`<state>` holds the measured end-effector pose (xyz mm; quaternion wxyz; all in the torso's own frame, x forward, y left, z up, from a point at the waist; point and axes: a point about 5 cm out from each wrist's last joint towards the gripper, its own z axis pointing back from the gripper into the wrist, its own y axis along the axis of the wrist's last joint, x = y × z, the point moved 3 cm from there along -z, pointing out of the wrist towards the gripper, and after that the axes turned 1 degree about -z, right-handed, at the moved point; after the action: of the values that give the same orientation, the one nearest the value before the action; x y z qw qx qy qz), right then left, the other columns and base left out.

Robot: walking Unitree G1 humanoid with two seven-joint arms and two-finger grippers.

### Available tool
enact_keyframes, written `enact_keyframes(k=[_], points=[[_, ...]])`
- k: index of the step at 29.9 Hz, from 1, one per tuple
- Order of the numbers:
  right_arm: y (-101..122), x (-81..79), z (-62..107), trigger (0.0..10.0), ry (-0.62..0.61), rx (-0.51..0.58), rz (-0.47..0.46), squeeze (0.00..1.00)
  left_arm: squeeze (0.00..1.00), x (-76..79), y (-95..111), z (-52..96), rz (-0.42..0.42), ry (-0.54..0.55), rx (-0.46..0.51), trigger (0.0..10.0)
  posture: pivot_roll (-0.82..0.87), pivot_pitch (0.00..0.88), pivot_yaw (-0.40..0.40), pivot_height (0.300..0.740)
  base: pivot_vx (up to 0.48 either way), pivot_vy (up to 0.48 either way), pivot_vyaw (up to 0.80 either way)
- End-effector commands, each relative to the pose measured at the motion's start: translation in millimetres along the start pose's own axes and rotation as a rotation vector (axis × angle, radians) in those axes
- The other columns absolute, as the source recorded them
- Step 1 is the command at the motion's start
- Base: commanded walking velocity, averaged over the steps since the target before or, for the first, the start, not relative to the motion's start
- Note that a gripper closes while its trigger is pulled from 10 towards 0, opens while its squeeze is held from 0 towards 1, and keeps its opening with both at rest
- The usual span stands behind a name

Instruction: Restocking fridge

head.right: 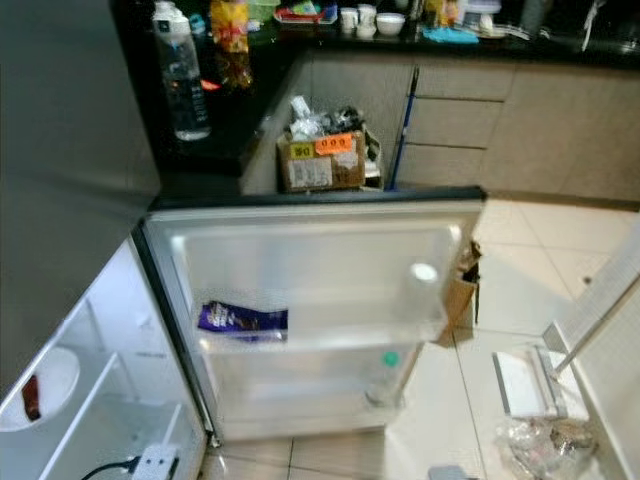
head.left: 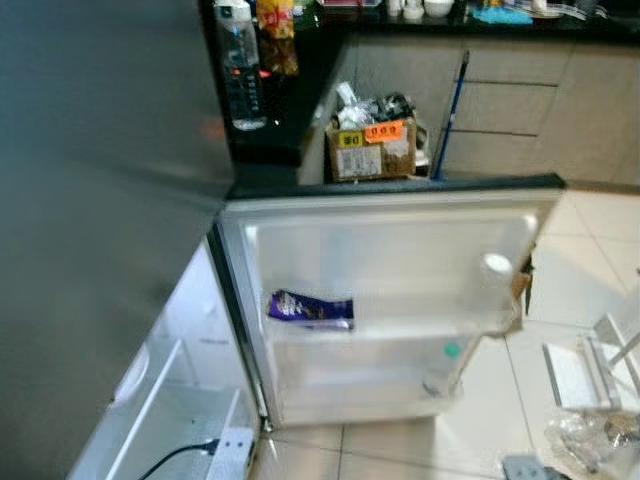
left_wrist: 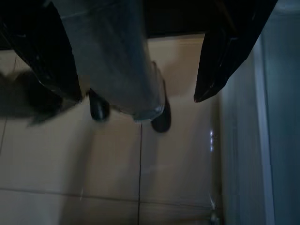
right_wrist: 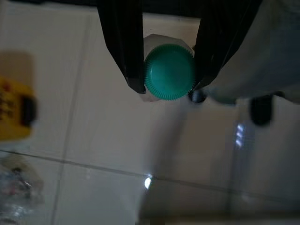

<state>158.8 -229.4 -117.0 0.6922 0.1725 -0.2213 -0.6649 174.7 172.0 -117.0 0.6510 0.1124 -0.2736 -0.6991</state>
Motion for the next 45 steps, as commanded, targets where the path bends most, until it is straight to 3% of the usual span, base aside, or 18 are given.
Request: enact_keyframes(k=[1, 20, 24, 27, 30, 32, 33, 36, 42, 45], points=[[-5, 10.1, 2.6, 10.0, -0.030, -0.012, -0.005, 0.00, 0.00, 0.3, -3, 0.0, 0.009, 0.010, -0.005, 10.0, -0.05, 0.000, 0.009, 0.740, 0.000, 0.000, 0.00], [0, 10.0, 2.0, 10.0, -0.022, 0.008, 0.008, 0.00, 0.00, 0.1, -7, 0.8, 0.000, 0.007, -0.022, 10.0, -0.05, 0.000, 0.010, 0.740, 0.000, -0.185, 0.00], [16, 8.4, -0.3, 10.0, 0.001, 0.058, 0.097, 0.00, 0.00, -0.7, -7, 1.0, -0.002, 0.011, -0.021, 10.0, -0.05, 0.000, 0.011, 0.740, 0.000, 0.000, 0.00], [39, 5.1, -2.4, 10.0, 0.032, 0.131, 0.217, 0.00, 0.00, -2.1, -6, 1.3, -0.004, 0.015, -0.015, 10.0, -0.05, 0.000, 0.010, 0.740, 0.000, 0.000, 0.00], [50, 2.2, -2.9, 10.0, 0.055, 0.170, 0.239, 0.00, 0.00, -2.4, -5, 1.4, -0.002, 0.016, -0.011, 10.0, -0.05, 0.000, 0.012, 0.740, 0.000, 0.000, 0.00], [75, -8.7, -2.6, 10.0, 0.133, 0.258, 0.308, 0.00, 0.00, -3.5, -4, 1.5, -0.003, 0.020, -0.003, 10.0, -0.05, 0.000, 0.012, 0.740, 0.000, 0.000, 0.00], [75, -8.7, -2.6, 10.0, 0.133, 0.258, 0.308, 0.00, 0.00, -3.5, -4, 1.5, -0.003, 0.020, -0.003, 10.0, -0.05, 0.000, 0.012, 0.740, 0.000, 0.000, 0.00], [100, -26.6, 0.0, 10.0, 0.245, 0.344, 0.437, 0.00, 0.00, -5.2, 2, 1.7, -0.005, 0.023, 0.024, 10.0, -0.05, 0.000, 0.012, 0.740, 0.000, 0.000, 0.00], [133, -44.7, 7.3, 10.0, 0.383, 0.455, 0.434, 0.00, 0.00, -7.4, 15, 1.7, -0.027, 0.017, 0.080, 10.0, -0.05, 0.000, 0.013, 0.740, 0.000, 0.000, 0.00], [137, -48.3, 7.9, 10.0, 0.400, 0.460, 0.455, 0.00, 0.00, -7.4, 20, 1.7, -0.039, 0.012, 0.098, 10.0, -0.05, 0.000, 0.013, 0.740, 0.000, 0.000, 0.00]])
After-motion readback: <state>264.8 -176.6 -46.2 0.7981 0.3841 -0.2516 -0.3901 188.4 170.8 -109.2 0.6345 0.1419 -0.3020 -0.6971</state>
